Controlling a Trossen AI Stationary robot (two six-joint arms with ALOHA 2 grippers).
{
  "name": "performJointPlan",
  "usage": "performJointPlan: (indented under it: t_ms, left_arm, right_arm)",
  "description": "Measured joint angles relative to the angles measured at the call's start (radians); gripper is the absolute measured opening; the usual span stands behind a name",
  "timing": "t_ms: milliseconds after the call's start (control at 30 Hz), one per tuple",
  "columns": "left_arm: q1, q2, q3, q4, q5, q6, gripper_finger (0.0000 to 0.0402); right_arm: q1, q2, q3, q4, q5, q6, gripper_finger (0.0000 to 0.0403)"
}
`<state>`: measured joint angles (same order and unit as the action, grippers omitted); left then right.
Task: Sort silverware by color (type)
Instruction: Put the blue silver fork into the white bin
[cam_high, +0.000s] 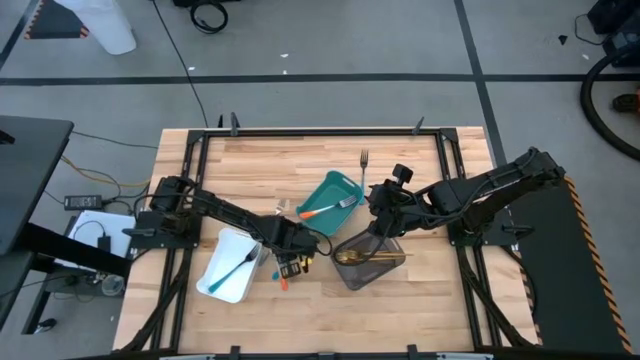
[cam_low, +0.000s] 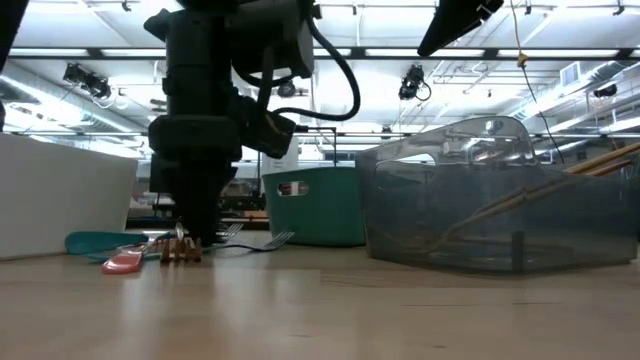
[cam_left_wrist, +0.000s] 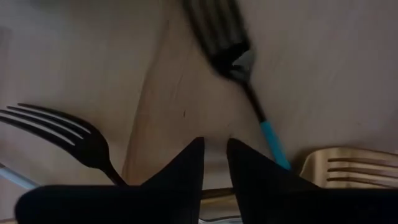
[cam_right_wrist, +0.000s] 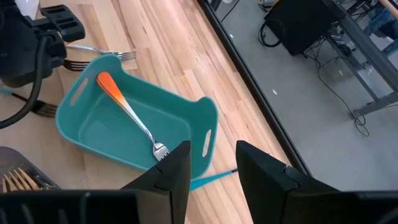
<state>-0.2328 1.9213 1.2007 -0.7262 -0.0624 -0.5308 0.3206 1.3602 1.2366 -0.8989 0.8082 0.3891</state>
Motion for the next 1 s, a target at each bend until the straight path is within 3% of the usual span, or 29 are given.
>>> performJointPlan:
  t_ms: [533,1000]
  left_arm:
    - [0.014,-0.067,-0.002,0.048,0.014,-0.036,0.0163]
    - [-0.054,0.032,0.004,0.114,-0.087,-0.038,0.0155]
  right_arm:
    - [0.0,0.0,0.0,0.0,0.001,-0.003,0.0138]
    - [0.0,0.0,0.0,0.037,-0.001,-0.033,0.0138]
